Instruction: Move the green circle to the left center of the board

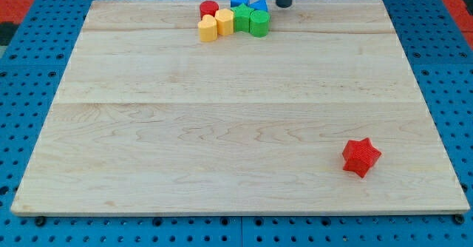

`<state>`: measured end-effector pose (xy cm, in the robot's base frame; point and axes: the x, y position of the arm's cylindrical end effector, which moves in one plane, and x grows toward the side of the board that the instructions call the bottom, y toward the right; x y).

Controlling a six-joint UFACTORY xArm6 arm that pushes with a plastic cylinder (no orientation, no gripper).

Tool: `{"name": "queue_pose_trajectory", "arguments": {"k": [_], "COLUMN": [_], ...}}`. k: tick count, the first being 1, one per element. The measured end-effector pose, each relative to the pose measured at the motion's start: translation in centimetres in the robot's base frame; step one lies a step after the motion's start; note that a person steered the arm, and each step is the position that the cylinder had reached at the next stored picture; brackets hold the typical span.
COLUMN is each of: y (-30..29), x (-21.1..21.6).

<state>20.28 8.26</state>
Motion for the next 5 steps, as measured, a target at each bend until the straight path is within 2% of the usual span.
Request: {"name": "queue_pose_trajectory", "arguments": {"k": [3,5], "y": [-6.5,-6.6], "x": [3.6,4.1]}}
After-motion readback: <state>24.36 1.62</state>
